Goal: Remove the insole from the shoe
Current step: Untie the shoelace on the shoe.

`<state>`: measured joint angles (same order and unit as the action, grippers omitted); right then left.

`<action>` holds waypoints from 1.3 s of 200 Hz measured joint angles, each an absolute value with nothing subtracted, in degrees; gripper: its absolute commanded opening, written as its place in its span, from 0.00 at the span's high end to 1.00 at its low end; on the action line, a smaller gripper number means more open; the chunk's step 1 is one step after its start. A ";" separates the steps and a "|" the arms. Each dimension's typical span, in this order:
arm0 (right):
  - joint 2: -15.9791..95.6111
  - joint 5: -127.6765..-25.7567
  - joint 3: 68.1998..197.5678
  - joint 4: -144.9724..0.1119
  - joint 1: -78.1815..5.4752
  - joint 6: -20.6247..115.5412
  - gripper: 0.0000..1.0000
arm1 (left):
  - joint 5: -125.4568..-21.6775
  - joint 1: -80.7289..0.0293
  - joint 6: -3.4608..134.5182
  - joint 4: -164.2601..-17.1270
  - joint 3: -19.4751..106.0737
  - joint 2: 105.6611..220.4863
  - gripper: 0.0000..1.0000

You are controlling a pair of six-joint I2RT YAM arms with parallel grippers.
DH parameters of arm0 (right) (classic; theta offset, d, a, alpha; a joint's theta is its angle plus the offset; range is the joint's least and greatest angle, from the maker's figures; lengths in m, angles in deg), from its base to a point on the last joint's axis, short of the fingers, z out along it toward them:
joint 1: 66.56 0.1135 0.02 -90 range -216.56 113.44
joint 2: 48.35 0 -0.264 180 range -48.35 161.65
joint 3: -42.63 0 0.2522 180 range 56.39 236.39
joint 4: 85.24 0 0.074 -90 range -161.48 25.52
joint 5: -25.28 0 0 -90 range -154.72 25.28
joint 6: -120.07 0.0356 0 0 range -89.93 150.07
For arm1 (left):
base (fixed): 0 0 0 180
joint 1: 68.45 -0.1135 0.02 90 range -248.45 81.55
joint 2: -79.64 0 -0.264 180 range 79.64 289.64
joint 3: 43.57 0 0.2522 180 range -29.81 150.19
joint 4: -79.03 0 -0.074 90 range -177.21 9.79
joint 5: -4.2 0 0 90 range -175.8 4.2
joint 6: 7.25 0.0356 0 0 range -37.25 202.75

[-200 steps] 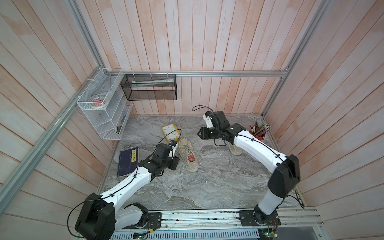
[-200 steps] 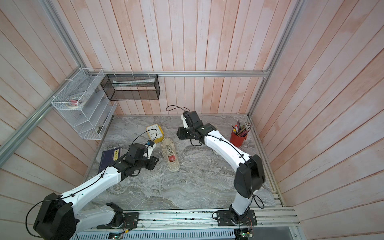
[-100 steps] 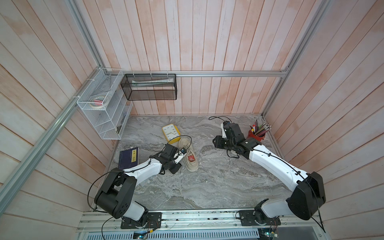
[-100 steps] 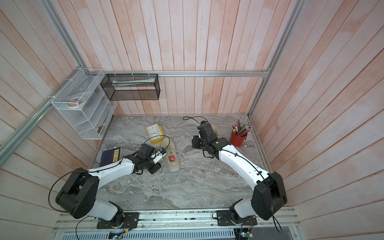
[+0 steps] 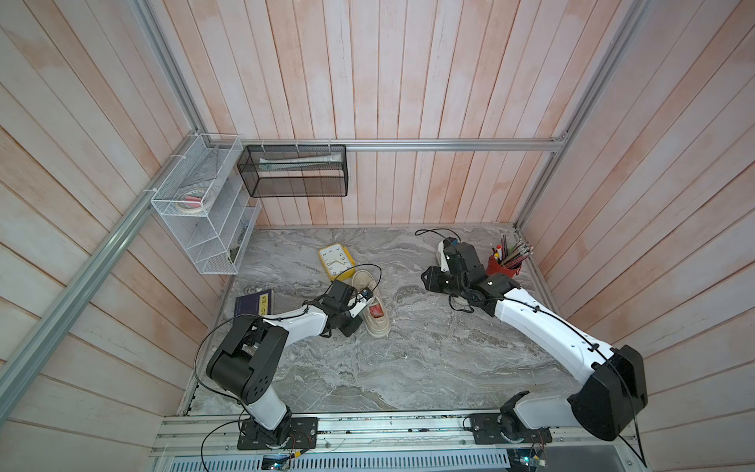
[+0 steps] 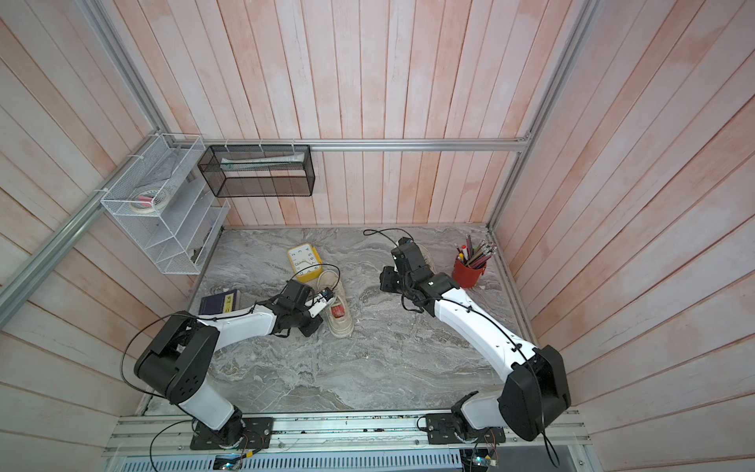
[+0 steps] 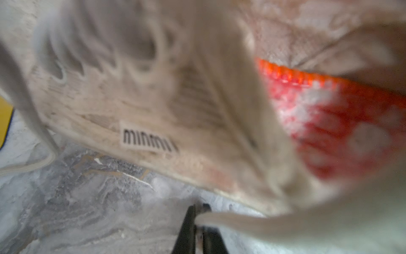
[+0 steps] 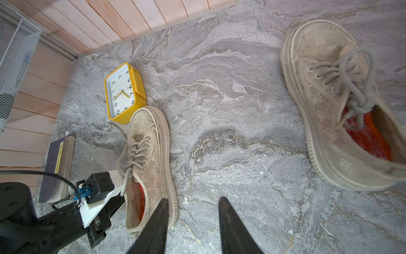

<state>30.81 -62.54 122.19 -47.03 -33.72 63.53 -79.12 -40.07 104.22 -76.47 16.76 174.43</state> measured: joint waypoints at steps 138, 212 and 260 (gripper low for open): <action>30.72 -63.59 120.79 -47.67 -34.70 63.98 0.60 | -63.71 -39.98 80.73 -67.81 28.10 163.21 1.00; 30.72 -64.82 120.77 -47.86 -34.74 64.47 0.60 | -60.43 -34.54 61.78 -65.98 48.37 184.98 0.29; 29.87 -65.01 118.15 -47.58 -34.74 64.60 0.60 | -60.06 -34.56 54.83 -68.95 49.92 183.52 0.15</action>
<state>29.87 -65.01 118.15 -47.58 -34.74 64.60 -60.06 -34.56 54.83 -68.95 49.92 183.52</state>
